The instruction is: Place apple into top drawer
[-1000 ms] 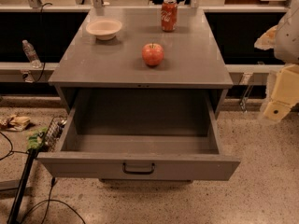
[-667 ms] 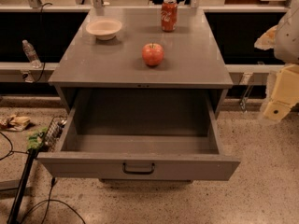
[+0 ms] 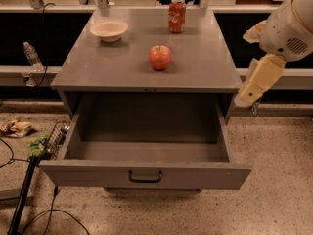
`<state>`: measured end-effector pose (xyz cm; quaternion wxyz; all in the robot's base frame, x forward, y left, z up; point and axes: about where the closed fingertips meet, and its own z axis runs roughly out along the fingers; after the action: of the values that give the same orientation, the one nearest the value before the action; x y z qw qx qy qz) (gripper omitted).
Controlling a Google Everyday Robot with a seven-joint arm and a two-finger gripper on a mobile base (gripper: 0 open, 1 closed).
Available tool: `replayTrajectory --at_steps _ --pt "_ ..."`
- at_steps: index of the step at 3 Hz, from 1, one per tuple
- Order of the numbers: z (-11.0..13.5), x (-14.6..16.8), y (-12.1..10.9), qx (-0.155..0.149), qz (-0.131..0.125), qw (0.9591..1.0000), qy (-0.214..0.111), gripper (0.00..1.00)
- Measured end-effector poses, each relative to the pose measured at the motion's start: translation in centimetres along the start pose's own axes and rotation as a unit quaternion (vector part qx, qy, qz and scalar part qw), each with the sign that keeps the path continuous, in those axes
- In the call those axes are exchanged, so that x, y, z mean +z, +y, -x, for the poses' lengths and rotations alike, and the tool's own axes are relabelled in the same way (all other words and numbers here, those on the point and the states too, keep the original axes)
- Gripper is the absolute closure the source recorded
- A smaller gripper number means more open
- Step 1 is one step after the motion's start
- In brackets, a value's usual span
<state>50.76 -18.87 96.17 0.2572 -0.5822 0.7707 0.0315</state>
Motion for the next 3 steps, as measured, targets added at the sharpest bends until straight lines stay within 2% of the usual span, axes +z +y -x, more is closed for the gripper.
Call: replayTrajectory --at_steps 1,2,3 --pt "1.6 2.6 -3.3 0.032 -0.01 0.9971 -0.068 0.0" --pt "3.0 5.0 -6.2 0.064 -0.047 0.991 -0.108 0.0" --pt "3.4 8.1 -8.5 0.092 -0.075 0.9824 -0.144 0.0"
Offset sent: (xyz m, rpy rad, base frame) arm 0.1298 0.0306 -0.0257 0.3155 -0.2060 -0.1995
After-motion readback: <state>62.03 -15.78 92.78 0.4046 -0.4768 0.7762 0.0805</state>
